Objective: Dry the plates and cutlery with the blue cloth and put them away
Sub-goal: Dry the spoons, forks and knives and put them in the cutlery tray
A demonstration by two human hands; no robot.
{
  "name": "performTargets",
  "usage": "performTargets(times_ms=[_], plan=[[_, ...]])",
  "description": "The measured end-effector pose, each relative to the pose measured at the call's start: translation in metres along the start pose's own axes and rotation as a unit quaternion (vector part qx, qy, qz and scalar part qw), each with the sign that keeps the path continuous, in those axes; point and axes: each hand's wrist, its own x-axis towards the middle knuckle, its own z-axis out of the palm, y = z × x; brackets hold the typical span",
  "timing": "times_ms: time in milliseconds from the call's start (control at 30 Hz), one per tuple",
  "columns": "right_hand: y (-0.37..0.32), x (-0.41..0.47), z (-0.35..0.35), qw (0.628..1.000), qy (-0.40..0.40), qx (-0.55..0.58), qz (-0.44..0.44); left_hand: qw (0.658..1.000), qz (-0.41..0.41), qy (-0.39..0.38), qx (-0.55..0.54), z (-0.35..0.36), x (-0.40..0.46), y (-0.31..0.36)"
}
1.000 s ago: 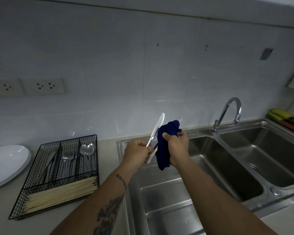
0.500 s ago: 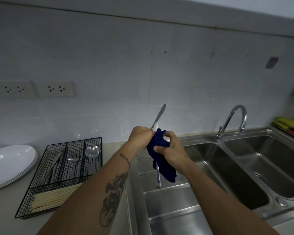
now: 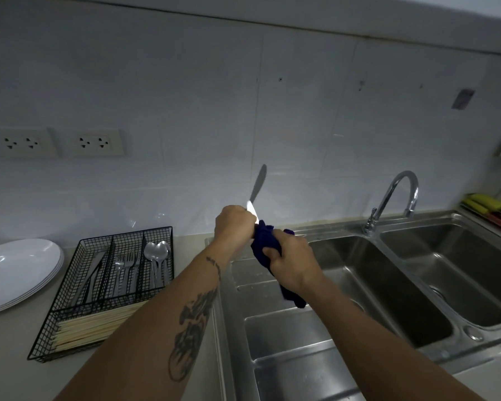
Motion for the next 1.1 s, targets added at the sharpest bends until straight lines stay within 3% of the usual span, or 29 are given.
performTargets(times_ms=[200,300,400,567,667,900,1033,1100], plan=[[0.012,-0.023,0.007,0.996,-0.039,-0.076,-0.021,1.0,-0.012,-0.003,0.012,-0.004,0.007,-0.013],[-0.002,-0.01,0.005,1.0,-0.002,-0.009,-0.004,1.0,-0.014,-0.004,0.026,0.005,0.004,-0.012],[-0.004,-0.008,0.005,0.998,0.012,0.061,0.024,0.999,-0.033,-0.011,-0.027,0.003,0.005,-0.007],[0.019,-0.039,0.011,0.992,-0.094,0.07,0.044,1.0,-0.014,-0.006,-0.025,-0.006,0.008,-0.018],[0.039,-0.04,0.015,0.978,-0.152,0.117,0.08,0.999,0.001,-0.045,0.006,-0.003,0.01,-0.034],[0.053,-0.009,-0.011,0.953,-0.144,0.202,0.174,0.996,0.026,-0.076,-0.049,0.001,0.009,-0.043],[0.054,0.01,-0.029,0.946,-0.232,0.114,0.194,0.986,0.022,-0.095,-0.136,-0.002,0.005,-0.038],[0.056,0.014,-0.034,0.949,-0.239,0.073,0.194,0.978,0.014,-0.112,-0.178,-0.003,0.004,-0.039]])
